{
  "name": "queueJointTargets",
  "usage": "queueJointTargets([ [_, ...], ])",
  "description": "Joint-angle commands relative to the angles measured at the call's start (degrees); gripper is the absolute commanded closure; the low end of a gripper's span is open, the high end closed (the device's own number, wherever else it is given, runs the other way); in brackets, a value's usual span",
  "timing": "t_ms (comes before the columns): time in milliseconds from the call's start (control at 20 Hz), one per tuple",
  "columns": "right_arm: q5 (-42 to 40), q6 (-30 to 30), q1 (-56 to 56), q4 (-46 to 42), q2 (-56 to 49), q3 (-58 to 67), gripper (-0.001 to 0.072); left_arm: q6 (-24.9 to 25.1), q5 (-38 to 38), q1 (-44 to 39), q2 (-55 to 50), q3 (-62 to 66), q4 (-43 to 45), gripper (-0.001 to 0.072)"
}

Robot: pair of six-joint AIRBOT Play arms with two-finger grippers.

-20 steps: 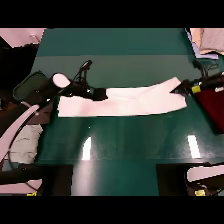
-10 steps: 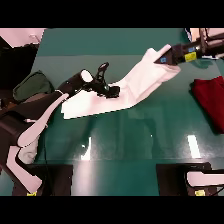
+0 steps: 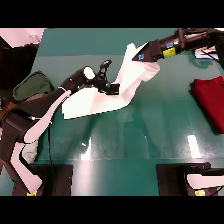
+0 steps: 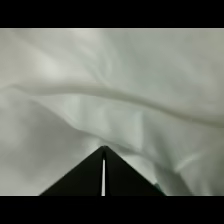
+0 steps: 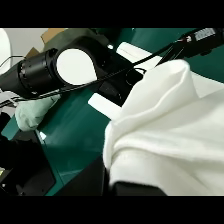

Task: Fold the shirts.

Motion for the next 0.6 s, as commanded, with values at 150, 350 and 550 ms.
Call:
queueJointTargets([
  [150, -2.6, 0.2, 4.7, 0.0, -3.3, 0.2, 0.0702, -0.2, -21.2, 5.9, 4.0, 13.4, 17.3, 0.0684],
  [350, -5.1, 0.0, 7.9, 0.0, -5.8, 0.2, 0.0702, -0.2, -26.8, 14.6, 13.1, 14.1, 23.2, 0.0684],
  [550, -9.9, -1.4, 12.1, 0.0, -8.6, 0.2, 0.0702, -0.2, -30.0, 22.9, 21.9, 14.1, 25.4, 0.0683],
])
